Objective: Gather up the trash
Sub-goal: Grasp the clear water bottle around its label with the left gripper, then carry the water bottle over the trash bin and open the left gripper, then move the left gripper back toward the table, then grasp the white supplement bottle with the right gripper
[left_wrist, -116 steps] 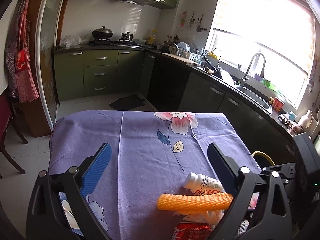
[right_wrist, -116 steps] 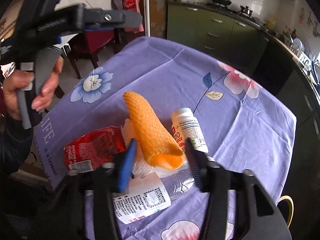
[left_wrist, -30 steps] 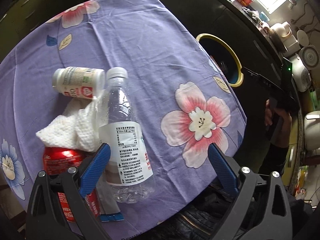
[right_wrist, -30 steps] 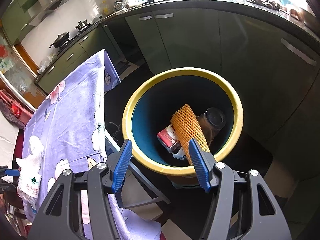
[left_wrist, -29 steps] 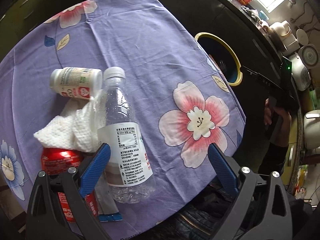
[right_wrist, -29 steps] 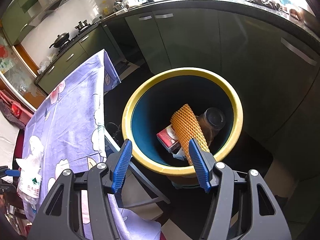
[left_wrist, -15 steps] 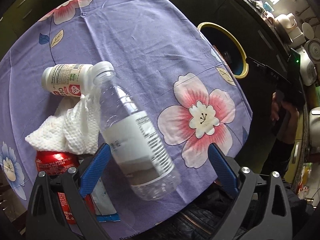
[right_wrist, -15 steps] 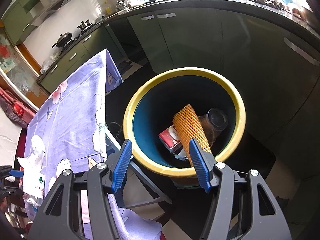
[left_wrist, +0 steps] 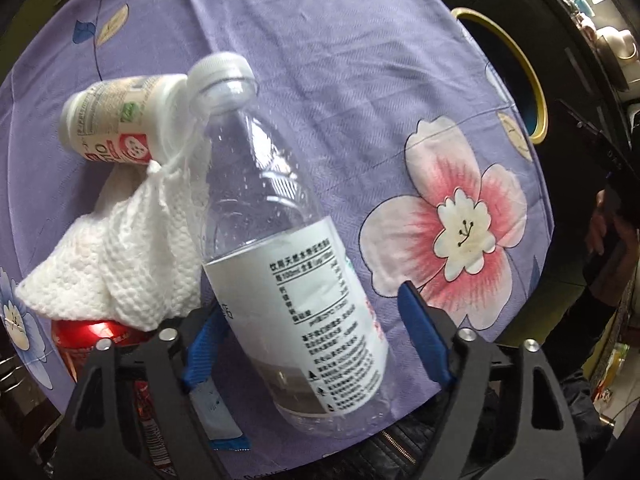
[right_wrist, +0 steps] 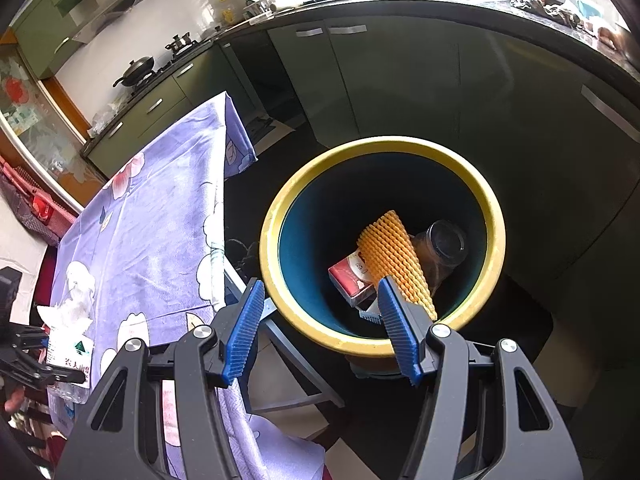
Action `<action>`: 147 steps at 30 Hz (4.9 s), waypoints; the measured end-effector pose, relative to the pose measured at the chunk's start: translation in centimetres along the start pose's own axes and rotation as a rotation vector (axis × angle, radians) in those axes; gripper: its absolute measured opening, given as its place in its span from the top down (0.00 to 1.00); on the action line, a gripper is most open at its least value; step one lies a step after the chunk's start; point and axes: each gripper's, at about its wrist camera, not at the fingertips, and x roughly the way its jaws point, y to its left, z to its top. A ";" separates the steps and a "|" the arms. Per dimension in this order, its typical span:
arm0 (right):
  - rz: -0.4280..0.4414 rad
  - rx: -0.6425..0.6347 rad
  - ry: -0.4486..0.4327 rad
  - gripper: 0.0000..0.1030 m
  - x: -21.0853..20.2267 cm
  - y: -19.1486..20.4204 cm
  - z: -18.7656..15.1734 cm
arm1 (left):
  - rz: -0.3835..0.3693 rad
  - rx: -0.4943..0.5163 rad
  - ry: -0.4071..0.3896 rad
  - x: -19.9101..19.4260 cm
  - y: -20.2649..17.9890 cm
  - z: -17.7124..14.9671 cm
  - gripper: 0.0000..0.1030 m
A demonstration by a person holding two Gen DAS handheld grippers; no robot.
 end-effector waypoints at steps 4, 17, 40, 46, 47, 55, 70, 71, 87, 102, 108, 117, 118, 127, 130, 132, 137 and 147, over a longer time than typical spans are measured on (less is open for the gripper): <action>0.000 0.004 0.006 0.43 0.3 -0.1 0.1 | 0.027 0.022 0.011 0.7 -0.3 0.3 0.28; -0.002 0.006 0.019 0.43 0.8 -0.3 0.0 | 0.092 0.109 -0.023 0.6 -0.3 1.7 0.40; -0.002 0.017 0.017 0.43 0.9 -0.7 -0.2 | 0.145 0.269 -0.149 -4.3 -4.0 -0.7 0.47; -0.003 0.020 0.016 0.43 1.0 -0.8 -0.3 | 0.143 0.281 -0.184 -5.2 -4.7 -1.0 0.48; -0.002 0.020 0.016 0.43 1.0 -0.8 -0.3 | 0.141 0.283 -0.187 -5.4 -4.7 -0.9 0.48; -0.002 0.019 0.016 0.43 1.0 -0.8 -0.4 | 0.120 0.284 -0.228 -6.2 -5.4 -0.6 0.48; -0.034 0.065 -0.072 0.43 -3.1 -3.5 -0.7 | 0.015 0.437 -0.338 -9.4 -13.0 3.5 0.48; -0.037 0.072 -0.077 0.43 -3.3 -3.9 -0.7 | 0.003 0.457 -0.337 -9.1 -14.0 4.3 0.48; -0.071 0.145 -0.072 0.43 -4.6 -7.8 -1.7 | -0.136 0.436 -0.328 -1.4 -22.4 16.5 0.36; -0.037 0.030 -0.037 0.43 -3.2 -1.9 -0.6 | -0.221 0.323 -0.595 -11.3 -11.2 5.1 0.29; 0.022 -0.071 0.003 0.43 -2.2 3.1 0.5 | -0.213 0.191 -0.696 -13.2 -2.7 0.7 0.29; 0.212 -0.323 0.141 0.43 3.3 16.2 1.9 | -0.120 -0.058 -0.841 -14.8 10.0 -4.9 0.25; 0.231 -0.355 0.154 0.43 4.0 18.0 1.9 | -0.112 -0.082 -0.852 -14.8 11.1 -5.2 0.25; 0.379 -0.637 0.260 0.43 9.0 31.8 2.0 | -0.097 -0.247 -0.916 -14.0 19.1 -7.8 0.24; 0.393 -0.736 0.283 0.43 10.4 35.4 1.4 | -0.083 -0.274 -0.916 -13.4 20.3 -7.8 0.23; 0.382 -0.804 0.290 0.42 11.3 37.2 0.7 | -0.089 -0.287 -0.912 -12.8 20.9 -7.5 0.23; 0.351 -0.874 0.319 0.42 13.1 39.4 -0.6 | -0.118 -0.293 -0.892 -11.7 21.7 -7.1 0.23; 0.324 -0.878 0.323 0.50 15.4 39.6 -1.6 | -0.114 -0.264 -0.878 -11.0 21.0 -6.6 0.22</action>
